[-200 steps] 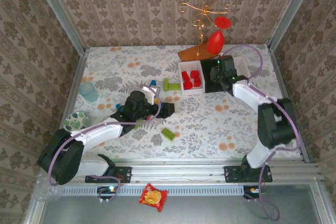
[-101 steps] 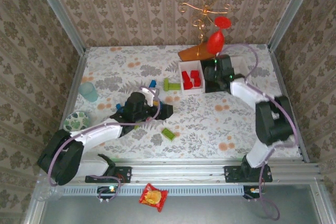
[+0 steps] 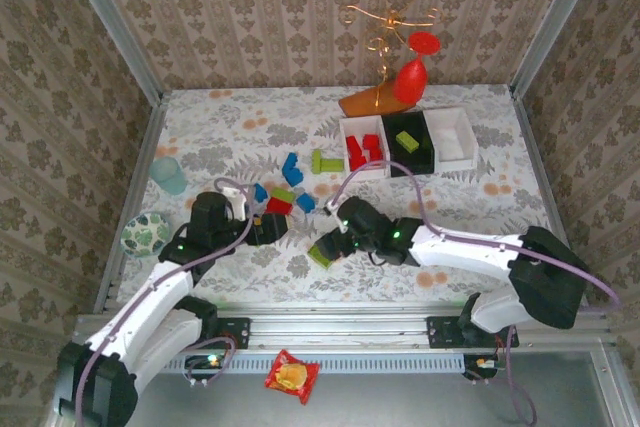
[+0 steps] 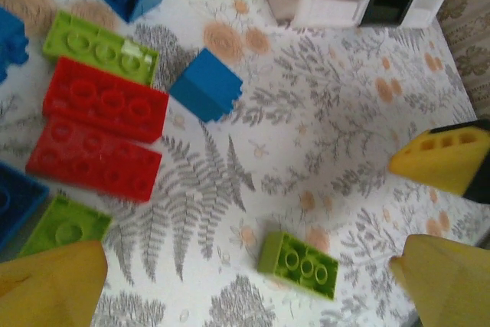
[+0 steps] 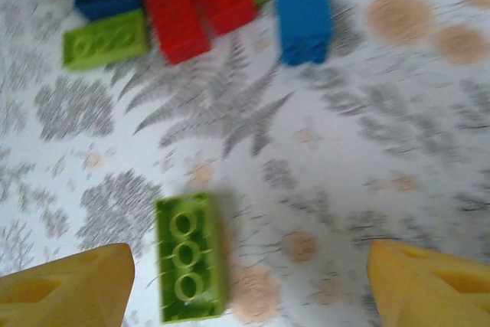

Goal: Sort the legos into containers by color
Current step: Pick up the lego from the bottom-center of the table, then place the lego in the container.

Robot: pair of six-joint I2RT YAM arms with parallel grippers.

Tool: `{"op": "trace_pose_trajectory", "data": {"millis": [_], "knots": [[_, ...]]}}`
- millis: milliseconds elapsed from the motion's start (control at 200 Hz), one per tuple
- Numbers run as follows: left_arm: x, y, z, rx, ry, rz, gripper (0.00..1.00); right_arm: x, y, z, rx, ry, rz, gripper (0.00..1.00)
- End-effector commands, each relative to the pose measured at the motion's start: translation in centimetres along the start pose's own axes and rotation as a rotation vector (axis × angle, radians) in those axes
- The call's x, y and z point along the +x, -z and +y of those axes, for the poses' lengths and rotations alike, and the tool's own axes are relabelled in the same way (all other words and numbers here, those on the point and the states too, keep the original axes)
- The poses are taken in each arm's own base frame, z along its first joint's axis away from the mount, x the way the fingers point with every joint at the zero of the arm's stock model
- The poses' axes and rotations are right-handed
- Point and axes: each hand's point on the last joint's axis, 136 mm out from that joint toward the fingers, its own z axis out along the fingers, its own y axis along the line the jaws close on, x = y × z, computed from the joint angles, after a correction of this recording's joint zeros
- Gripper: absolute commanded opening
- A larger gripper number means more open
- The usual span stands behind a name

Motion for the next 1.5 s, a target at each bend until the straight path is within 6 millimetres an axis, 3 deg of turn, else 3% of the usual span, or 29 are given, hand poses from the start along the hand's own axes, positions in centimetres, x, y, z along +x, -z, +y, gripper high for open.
{"op": "trace_pose_trajectory", "data": {"millis": [0,145,290,540,665,755,825,980,1115,1280,1415,1495], "knots": [[1.9,1.0,0.5,-0.028,0.101,0.085,1.0,1.6,-1.4,1.2,0.002,0.019,0.059,0.82],[1.3,1.4,1.4,-0.076,0.097,0.048,1.0,3.2,-3.4,1.9,0.018,0.054,0.116,0.82],[0.8,1.6,2.3,-0.106,0.097,0.004,1.0,3.4,-4.9,2.1,0.048,0.094,0.151,0.77],[0.4,1.5,2.7,-0.116,0.088,-0.02,1.0,3.7,-5.8,1.1,0.097,0.134,0.169,0.45],[-0.2,1.4,2.2,-0.093,0.068,-0.032,1.0,2.9,-4.9,-1.1,0.145,0.089,0.147,0.4],[-0.8,1.2,1.7,-0.071,0.052,-0.054,1.0,1.5,-3.3,-3.4,0.171,0.025,0.101,0.39],[-1.4,0.9,1.0,-0.038,0.043,-0.073,1.0,-0.2,-1.4,-6.4,0.206,-0.053,0.037,0.39],[-2.5,-0.4,-1.2,0.042,-0.014,-0.097,1.0,-4.4,3.7,-15.5,0.317,-0.313,-0.166,0.37],[-2.8,-2.0,-3.4,0.081,-0.079,-0.076,1.0,-6.8,6.5,-23.2,0.431,-0.448,-0.262,0.37],[-2.9,-3.4,-4.9,0.106,-0.116,-0.044,1.0,-8.5,4.6,-30.1,0.493,-0.546,-0.264,0.37],[-2.6,-3.9,-5.7,0.112,-0.139,-0.04,1.0,-9.1,1.2,-33.7,0.506,-0.574,-0.207,0.43],[-2.4,-4.0,-5.8,0.105,-0.148,-0.038,1.0,-9.7,0.6,-34.4,0.511,-0.564,-0.187,0.52]]}}
